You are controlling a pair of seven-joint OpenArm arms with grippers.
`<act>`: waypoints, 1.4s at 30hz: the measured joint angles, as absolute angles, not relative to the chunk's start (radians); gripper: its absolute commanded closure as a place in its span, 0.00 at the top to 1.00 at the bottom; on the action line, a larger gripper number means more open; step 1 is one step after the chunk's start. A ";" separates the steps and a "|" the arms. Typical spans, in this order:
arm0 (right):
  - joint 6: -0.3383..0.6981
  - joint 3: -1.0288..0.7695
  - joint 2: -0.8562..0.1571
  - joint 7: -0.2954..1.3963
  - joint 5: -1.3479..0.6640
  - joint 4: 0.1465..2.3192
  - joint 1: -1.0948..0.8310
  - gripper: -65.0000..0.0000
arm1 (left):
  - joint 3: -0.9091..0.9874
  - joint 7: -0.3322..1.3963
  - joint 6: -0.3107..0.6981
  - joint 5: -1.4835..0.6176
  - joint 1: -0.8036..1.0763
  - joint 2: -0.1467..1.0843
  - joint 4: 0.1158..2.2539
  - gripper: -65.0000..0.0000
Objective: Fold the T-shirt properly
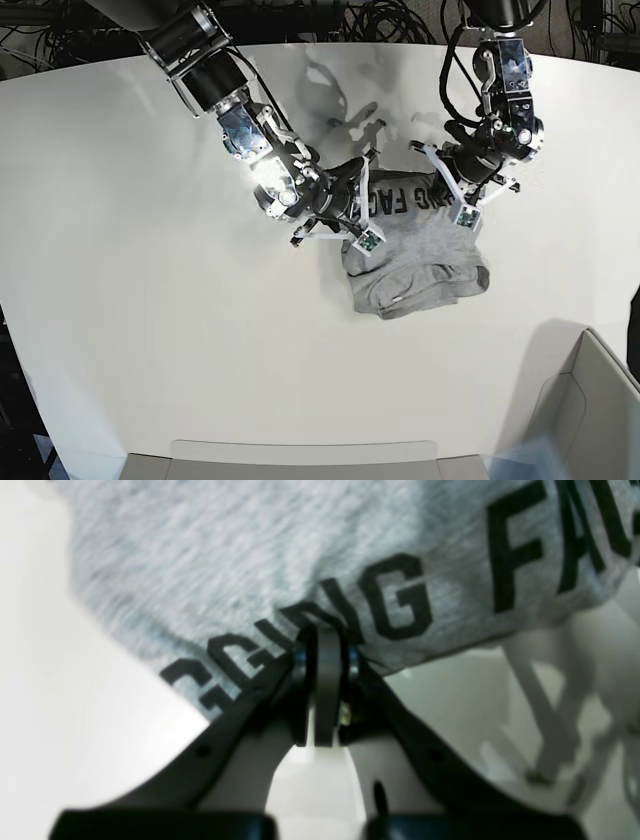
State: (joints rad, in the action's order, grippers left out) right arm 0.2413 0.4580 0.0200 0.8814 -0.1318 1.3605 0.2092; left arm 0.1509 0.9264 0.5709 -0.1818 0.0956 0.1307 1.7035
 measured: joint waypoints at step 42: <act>0.249 -0.222 -0.108 0.632 -0.128 2.019 -0.910 0.00 | 0.275 0.126 0.386 -0.183 1.000 0.134 1.917 0.00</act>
State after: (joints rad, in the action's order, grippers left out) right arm 0.2493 -0.2218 -0.1081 0.6323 -0.1284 2.0186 -0.9096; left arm 0.2749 0.1265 0.3859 -0.1833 0.9997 0.1341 1.9175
